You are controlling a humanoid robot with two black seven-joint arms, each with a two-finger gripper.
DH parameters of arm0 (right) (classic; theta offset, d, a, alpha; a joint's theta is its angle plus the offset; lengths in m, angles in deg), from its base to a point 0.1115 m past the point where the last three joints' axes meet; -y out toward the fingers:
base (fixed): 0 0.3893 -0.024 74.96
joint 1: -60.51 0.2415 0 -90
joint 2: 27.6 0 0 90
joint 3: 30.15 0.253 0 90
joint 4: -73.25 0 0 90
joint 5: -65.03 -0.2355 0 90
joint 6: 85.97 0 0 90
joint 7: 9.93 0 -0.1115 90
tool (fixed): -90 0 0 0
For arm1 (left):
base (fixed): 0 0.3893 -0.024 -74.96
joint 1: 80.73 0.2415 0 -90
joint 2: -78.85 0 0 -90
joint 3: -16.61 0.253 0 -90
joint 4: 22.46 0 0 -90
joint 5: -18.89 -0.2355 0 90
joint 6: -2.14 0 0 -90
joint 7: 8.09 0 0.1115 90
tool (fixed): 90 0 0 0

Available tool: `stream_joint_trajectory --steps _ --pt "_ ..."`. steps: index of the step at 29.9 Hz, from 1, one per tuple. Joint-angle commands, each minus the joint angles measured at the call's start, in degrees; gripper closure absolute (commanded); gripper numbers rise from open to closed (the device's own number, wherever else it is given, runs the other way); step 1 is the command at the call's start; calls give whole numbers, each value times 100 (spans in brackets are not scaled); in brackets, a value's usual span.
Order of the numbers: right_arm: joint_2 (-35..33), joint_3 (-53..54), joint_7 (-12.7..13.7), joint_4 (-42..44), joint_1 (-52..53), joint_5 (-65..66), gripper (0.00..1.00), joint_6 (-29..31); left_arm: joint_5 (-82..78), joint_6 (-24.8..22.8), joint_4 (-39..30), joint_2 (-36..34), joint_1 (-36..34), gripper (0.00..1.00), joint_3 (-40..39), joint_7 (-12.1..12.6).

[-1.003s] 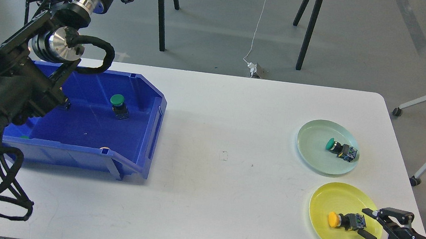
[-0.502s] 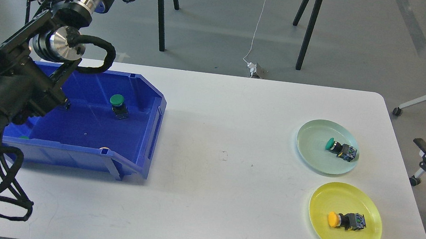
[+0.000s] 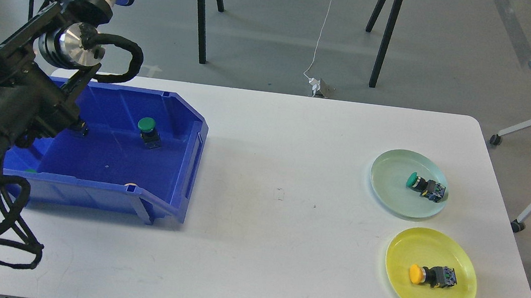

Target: Pass button and place on color plate

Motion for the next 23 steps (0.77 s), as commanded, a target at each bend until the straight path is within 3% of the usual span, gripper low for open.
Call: stream_joint_trajectory --steps 1,4,7,23 --pt "325 -51 423 664 609 -409 1 2 249 0 -1 9 -10 0 0 3" --pt "545 -51 810 1288 996 -664 1 -6 426 9 8 52 -2 0 0 3" --pt "764 -51 961 1746 1129 -1007 1 2 470 0 122 158 -2 0 0 3" --pt "1521 -148 987 1923 1042 -1070 1 73 962 -114 544 290 51 0 -9 3"
